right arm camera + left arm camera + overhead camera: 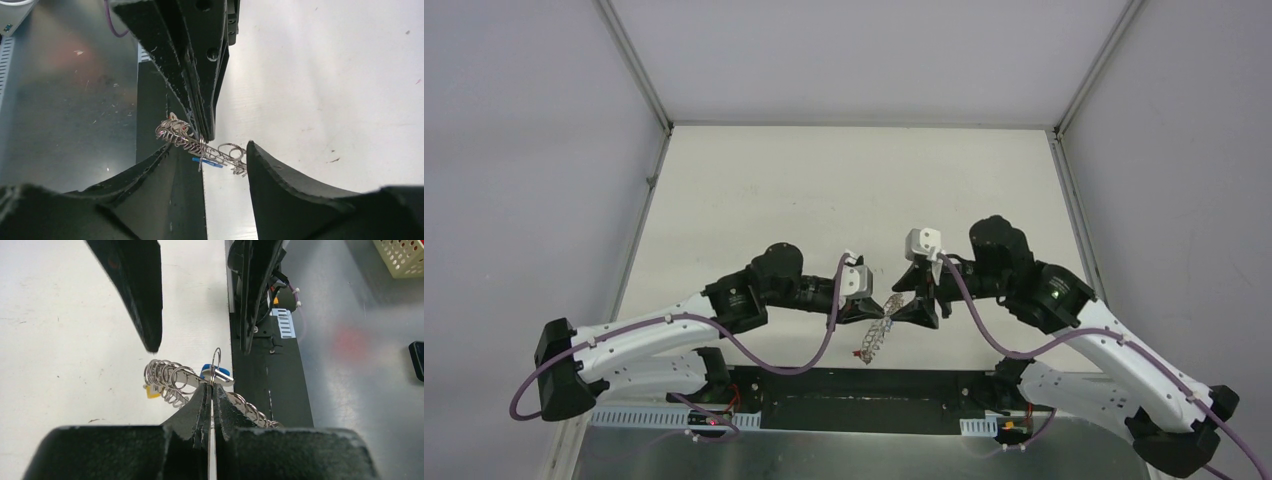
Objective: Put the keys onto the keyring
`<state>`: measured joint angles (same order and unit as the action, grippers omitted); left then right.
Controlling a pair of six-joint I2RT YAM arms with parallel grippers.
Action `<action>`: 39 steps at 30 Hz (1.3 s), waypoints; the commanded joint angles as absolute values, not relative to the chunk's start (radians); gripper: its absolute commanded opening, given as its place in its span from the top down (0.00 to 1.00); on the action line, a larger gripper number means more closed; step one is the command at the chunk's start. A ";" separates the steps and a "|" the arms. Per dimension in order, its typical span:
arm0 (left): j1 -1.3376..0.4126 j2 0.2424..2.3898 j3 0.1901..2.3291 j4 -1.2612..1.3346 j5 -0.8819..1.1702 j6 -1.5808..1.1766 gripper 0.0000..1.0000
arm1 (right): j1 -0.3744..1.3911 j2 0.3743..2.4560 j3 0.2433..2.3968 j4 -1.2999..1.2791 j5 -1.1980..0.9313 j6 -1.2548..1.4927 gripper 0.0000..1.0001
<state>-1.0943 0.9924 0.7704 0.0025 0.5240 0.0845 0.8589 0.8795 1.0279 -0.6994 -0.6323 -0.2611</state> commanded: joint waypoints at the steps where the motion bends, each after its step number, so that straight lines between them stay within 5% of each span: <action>1: -1.105 0.919 0.727 0.158 0.509 0.074 1.00 | 0.856 0.772 0.965 -0.518 -0.630 -0.247 0.46; 7: -1.105 0.838 0.644 0.313 0.474 0.097 1.00 | 0.856 0.708 0.926 -0.466 -0.641 -0.233 0.62; 18: -1.105 0.789 0.575 0.487 0.478 0.124 1.00 | 0.856 0.777 0.941 -0.399 -0.765 -0.150 0.66; 24: -1.105 0.783 0.582 0.467 0.483 0.132 1.00 | 0.856 0.777 0.945 -0.417 -0.741 -0.157 0.86; 26: -1.105 0.781 0.580 0.467 0.482 0.133 1.00 | 0.855 0.763 0.939 -0.424 -0.723 -0.162 0.86; 32: -1.105 0.776 0.576 0.461 0.480 0.135 1.00 | 0.856 0.732 0.930 -0.453 -0.689 -0.173 0.65; 39: -1.104 0.775 0.580 0.460 0.480 0.140 1.00 | 0.856 0.737 0.931 -0.461 -0.691 -0.175 0.87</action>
